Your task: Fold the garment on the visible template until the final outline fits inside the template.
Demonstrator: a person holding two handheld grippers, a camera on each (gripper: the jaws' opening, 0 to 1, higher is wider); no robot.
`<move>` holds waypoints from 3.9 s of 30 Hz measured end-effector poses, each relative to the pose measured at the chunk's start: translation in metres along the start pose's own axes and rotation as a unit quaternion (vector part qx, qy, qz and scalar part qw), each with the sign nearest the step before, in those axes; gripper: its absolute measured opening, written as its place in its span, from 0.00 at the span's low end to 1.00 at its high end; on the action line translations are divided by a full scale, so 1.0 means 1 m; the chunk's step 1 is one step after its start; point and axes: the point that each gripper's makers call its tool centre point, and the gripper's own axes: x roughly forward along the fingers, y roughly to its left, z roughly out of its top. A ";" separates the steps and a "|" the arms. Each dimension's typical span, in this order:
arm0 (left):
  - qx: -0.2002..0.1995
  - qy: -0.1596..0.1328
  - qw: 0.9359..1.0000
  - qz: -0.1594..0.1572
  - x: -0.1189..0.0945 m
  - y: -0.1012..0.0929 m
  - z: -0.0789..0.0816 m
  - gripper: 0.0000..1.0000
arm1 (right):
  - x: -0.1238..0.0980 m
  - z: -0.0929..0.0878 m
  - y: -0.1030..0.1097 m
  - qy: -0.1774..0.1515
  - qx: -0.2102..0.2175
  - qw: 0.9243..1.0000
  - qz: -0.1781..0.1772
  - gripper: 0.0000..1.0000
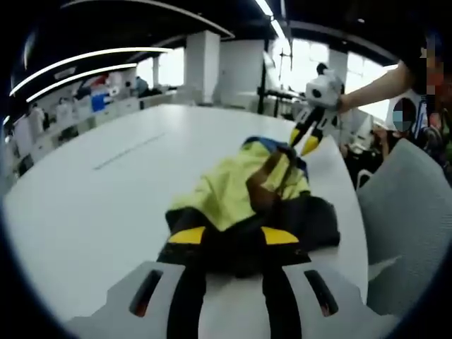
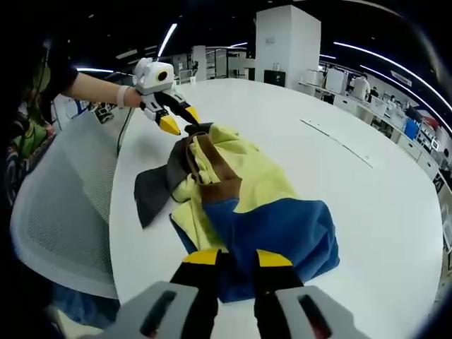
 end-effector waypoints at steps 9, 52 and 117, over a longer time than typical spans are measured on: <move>-0.002 0.014 1.000 0.009 0.003 0.007 -0.008 0.22 | 0.002 -0.006 0.002 0.003 0.005 1.000 0.002 0.12; -0.070 0.014 0.996 0.043 -0.005 0.016 -0.021 0.00 | 0.001 -0.008 -0.008 -0.017 0.040 0.999 -0.024 0.00; -0.112 -0.223 0.960 0.127 -0.096 0.112 0.192 0.00 | -0.144 0.226 -0.096 -0.302 -0.003 0.943 -0.141 0.00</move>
